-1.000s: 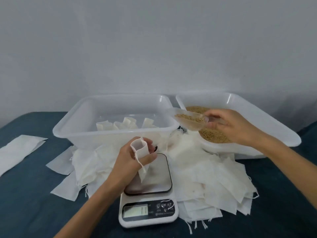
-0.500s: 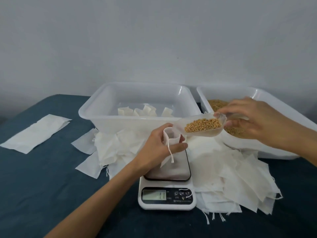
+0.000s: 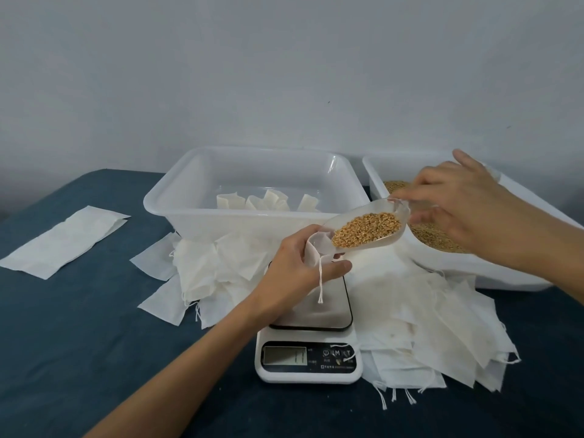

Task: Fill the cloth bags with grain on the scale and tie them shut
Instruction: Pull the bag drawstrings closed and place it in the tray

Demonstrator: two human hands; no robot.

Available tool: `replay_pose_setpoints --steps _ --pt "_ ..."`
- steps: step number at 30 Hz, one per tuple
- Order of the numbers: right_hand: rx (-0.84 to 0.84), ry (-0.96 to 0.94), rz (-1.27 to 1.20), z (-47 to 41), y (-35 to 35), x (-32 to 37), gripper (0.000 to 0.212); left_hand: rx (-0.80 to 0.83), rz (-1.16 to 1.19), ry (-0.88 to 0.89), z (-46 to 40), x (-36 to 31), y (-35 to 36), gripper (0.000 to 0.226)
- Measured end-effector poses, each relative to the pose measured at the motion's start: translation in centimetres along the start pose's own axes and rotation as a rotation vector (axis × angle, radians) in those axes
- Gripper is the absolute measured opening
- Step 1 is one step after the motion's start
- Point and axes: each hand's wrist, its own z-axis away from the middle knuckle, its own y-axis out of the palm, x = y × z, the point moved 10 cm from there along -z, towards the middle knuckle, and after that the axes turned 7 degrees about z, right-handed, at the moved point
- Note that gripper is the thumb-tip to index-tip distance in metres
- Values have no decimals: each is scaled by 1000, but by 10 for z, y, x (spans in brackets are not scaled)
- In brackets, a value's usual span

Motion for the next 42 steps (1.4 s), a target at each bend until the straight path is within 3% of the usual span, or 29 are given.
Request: replay_pose_setpoints --steps 24,42 --pt "-235 -132 160 -3 -11 17 42 -51 4 -47 4 4 -4 49" --pt "-292 -146 166 -4 -17 20 39 -46 56 -87 6 11 -3 54"
